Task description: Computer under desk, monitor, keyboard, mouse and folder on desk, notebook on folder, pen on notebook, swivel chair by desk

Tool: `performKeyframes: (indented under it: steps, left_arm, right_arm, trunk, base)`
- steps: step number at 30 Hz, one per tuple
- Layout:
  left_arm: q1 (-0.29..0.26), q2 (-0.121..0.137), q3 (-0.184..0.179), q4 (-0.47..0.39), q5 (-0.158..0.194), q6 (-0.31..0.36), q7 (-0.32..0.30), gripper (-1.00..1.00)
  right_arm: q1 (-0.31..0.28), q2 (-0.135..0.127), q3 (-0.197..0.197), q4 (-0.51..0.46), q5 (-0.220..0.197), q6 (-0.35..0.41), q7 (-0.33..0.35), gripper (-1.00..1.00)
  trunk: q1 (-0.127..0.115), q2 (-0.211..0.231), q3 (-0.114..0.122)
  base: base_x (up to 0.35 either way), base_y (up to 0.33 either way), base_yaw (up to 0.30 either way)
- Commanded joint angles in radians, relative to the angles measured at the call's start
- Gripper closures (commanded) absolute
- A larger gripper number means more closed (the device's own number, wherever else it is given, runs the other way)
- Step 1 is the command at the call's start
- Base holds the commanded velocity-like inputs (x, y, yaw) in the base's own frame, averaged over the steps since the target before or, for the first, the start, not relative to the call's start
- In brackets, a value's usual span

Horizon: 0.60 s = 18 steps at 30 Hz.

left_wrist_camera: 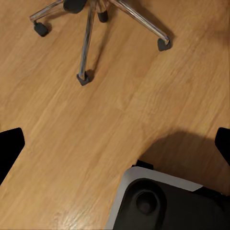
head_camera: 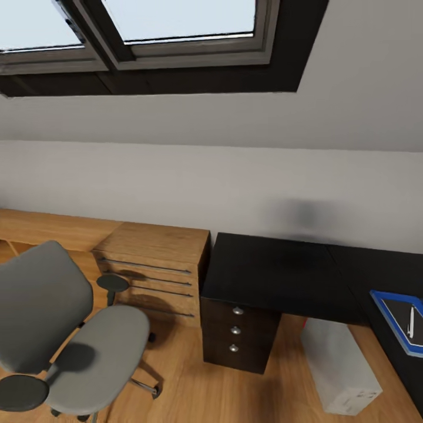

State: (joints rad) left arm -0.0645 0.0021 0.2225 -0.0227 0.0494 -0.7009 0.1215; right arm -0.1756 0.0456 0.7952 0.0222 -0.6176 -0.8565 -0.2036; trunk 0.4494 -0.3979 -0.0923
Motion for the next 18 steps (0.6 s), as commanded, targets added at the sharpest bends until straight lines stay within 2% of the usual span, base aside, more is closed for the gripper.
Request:
performKeyframes:
  steps: [1,2,7,9,10,11,14,18]
  left_arm:
    - [0.005,-0.001,-0.005,0.001,0.005,-0.035,0.002,-1.00]
    - [0.018,-0.004,-0.004,0.001,0.004,-0.107,0.001,-1.00]
    - [0.028,-0.007,-0.003,0.001,0.005,-0.187,0.004,-1.00]
    - [0.030,-0.008,-0.003,0.001,0.006,-0.238,0.007,-1.00]
    - [0.032,-0.007,-0.003,0.001,0.006,-0.248,0.008,-1.00]
    - [0.032,-0.006,-0.003,0.001,0.006,-0.249,0.008,-1.00]
    - [0.032,-0.001,-0.002,0.001,0.006,-0.247,0.009,-1.00]
    - [0.032,0.006,0.000,0.001,0.008,-0.213,0.012,-1.00]
  right_arm:
    - [-0.001,0.001,0.009,0.002,-0.001,-0.002,-0.007,-1.00]
    - [-0.001,0.001,0.010,0.002,0.000,-0.006,-0.007,-1.00]
    - [-0.001,0.005,0.014,0.002,0.003,-0.012,-0.006,-1.00]
    - [-0.001,0.007,0.016,0.002,0.013,-0.012,-0.005,-1.00]
    - [-0.001,0.007,0.015,0.001,0.040,-0.013,-0.005,-1.00]
    - [-0.001,0.007,0.015,0.001,0.048,-0.013,-0.005,-1.00]
    - [-0.001,0.007,0.015,0.001,0.057,-0.011,-0.006,-1.00]
    - [-0.001,0.007,0.014,0.001,0.062,-0.007,-0.008,-1.00]
  trunk:
    - [0.001,-0.002,-0.001]
    - [0.001,-0.002,-0.001]
    - [0.001,-0.002,0.000]
    - [0.001,-0.002,0.000]
    - [0.001,-0.002,0.000]
    - [0.001,-0.002,0.000]
    - [0.001,-0.002,0.000]
    - [0.001,-0.002,0.000]
  base:
    - [0.000,0.000,0.255]
    - [0.000,0.000,0.266]
    - [0.000,0.000,0.276]
    - [0.000,0.000,0.290]
    - [0.000,0.000,0.296]
    - [0.000,0.000,0.296]
    - [0.000,0.000,0.296]
    - [0.000,0.000,0.297]
